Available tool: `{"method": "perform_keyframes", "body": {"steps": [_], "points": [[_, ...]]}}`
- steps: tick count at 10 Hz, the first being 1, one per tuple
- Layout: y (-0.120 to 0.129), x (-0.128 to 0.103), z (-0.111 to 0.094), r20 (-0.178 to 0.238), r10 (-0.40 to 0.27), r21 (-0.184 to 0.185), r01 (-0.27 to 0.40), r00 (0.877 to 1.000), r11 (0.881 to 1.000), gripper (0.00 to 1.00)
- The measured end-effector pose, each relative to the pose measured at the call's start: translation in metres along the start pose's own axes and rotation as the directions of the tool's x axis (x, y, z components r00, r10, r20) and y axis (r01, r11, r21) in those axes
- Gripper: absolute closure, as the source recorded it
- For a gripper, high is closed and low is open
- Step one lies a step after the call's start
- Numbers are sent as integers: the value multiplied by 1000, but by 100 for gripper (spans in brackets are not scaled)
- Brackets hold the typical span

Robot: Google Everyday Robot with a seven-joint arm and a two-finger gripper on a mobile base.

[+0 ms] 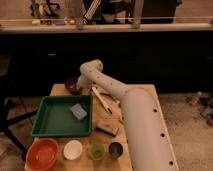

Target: Stack bowls on top of each other

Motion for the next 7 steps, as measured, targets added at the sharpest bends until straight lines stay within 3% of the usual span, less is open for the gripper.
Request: {"method": "perform_keyframes", "body": {"steps": [2, 3, 7], "points": [[1, 0, -1, 2, -6, 9, 6, 1000, 1000, 92], [1, -1, -1, 3, -9, 12, 9, 1000, 1000, 97], [-2, -2, -4, 1, -22, 29, 22, 1000, 999, 100]]}}
